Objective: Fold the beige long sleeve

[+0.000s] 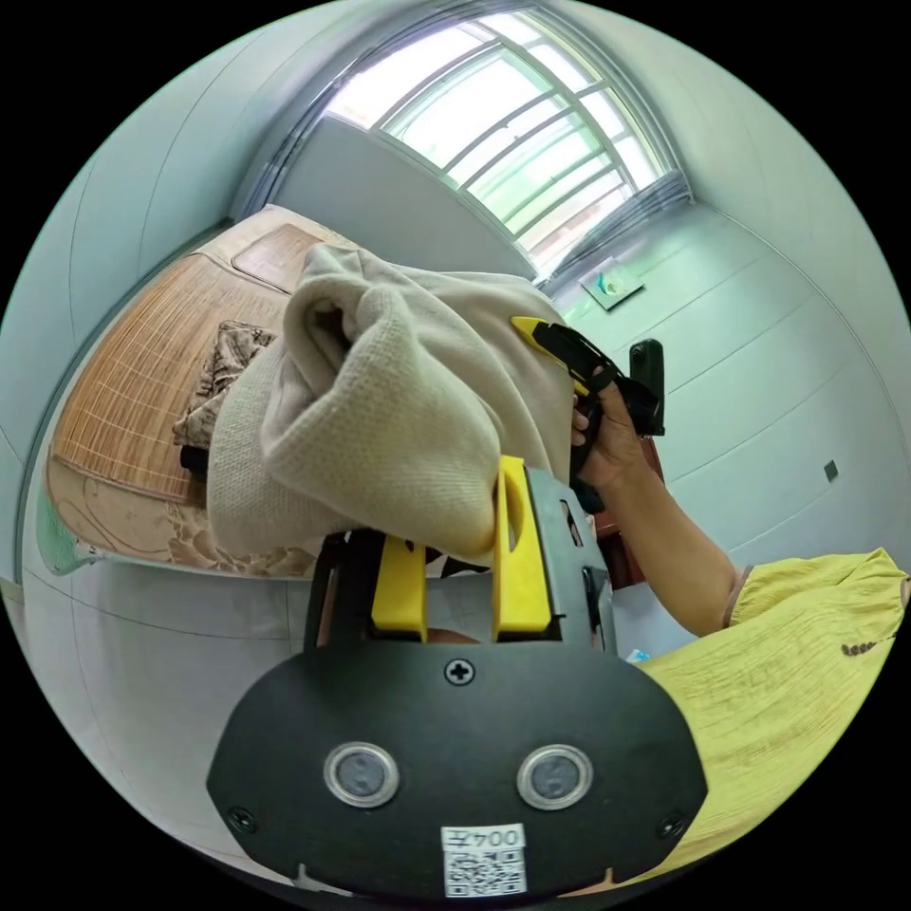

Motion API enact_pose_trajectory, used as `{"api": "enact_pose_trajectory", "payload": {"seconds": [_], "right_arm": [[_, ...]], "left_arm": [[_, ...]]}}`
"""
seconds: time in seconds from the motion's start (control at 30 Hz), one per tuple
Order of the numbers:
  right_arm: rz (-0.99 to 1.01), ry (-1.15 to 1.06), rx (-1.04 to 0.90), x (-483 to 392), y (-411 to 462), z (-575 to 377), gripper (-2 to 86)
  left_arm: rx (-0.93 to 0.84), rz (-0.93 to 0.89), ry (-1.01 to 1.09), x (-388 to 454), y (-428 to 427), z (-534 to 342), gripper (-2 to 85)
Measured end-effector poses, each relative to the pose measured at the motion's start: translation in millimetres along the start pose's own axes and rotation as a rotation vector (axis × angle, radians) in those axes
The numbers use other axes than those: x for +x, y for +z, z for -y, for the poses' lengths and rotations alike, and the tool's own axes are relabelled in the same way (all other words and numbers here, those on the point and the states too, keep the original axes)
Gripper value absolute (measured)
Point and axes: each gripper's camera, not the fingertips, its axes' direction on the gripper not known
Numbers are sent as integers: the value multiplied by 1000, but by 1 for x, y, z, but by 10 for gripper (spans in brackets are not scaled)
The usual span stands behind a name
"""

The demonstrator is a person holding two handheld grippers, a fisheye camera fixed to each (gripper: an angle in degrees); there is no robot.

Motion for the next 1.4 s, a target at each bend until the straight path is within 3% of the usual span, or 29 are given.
{"api": "enact_pose_trajectory", "payload": {"seconds": [0.37,0.77,0.9,1.13,1.2,1.3,1.4], "right_arm": [[93,63,-141,102,257,62,86],[152,250,-294,200,474,-31,84],[186,270,-293,204,497,-61,82],[227,108,-129,155,496,-76,84],[209,144,-138,159,512,-92,88],[146,281,-251,177,556,-128,106],[166,393,-262,180,571,-157,121]], "left_arm": [[47,57,-71,-115,-29,183,128],[25,-162,-360,-262,-10,196,130],[28,-156,-318,-256,-22,208,130],[116,-91,-112,-204,-68,255,130],[79,-108,-172,-217,-56,253,132],[-49,-227,-423,-258,-26,232,138],[29,-358,-544,-268,-35,208,127]]}}
